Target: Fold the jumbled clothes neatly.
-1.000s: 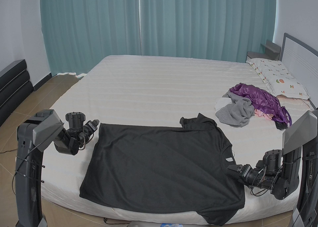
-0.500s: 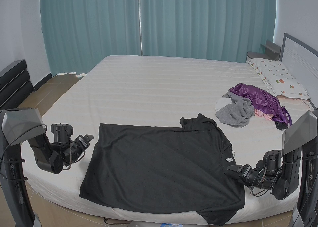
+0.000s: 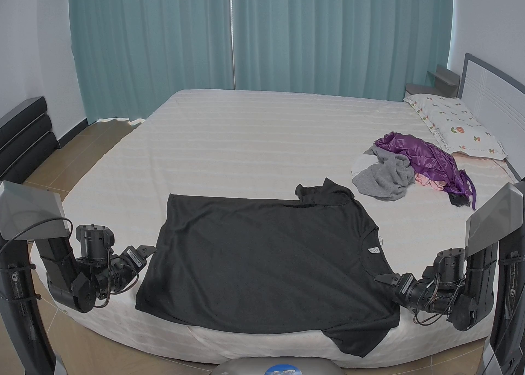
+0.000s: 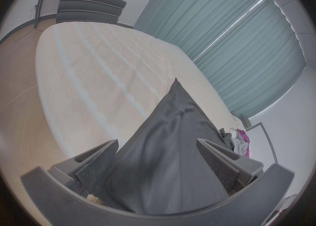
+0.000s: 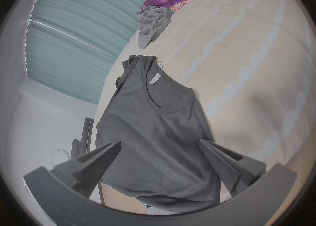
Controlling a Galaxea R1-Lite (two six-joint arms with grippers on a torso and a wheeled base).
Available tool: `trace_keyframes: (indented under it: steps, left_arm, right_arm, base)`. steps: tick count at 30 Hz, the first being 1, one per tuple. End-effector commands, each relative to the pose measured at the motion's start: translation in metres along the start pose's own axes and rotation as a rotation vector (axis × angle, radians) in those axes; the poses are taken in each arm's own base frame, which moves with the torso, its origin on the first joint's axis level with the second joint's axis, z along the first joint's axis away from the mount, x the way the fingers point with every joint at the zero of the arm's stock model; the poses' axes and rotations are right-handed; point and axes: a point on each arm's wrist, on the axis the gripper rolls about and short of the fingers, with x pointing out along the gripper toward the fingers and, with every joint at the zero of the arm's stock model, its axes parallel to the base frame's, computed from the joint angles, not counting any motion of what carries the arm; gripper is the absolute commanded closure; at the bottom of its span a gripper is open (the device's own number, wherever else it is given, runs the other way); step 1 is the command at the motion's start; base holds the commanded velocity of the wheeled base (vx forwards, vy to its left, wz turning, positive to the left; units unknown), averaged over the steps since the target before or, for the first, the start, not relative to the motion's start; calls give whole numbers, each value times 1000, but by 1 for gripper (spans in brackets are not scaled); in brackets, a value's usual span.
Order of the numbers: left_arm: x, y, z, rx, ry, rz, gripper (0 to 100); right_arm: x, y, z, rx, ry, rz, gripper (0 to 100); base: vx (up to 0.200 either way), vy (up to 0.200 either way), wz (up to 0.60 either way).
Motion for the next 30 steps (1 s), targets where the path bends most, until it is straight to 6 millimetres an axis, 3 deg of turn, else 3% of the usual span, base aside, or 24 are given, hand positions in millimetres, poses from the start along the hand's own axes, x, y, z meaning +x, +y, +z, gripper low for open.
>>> trace_keyframes:
  steps: [1,7,14,30]
  left_arm:
    - [-6,8,-9,4,45,28,0]
    - [-18,19,-21,28,89,9,0]
    - [-18,41,-41,210,142,8,0]
    - [-20,56,-22,336,168,-188,0]
  right_arm:
    - [0,1,1,-3,-8,10,0]
    - [0,1,0,-4,-6,9,0]
    - [0,1,0,-4,-6,9,0]
    - [0,2,-1,-6,-3,11,0]
  base:
    - [0,0,0]
    - [0,0,0]
    - [0,0,0]
    - [0,0,0]
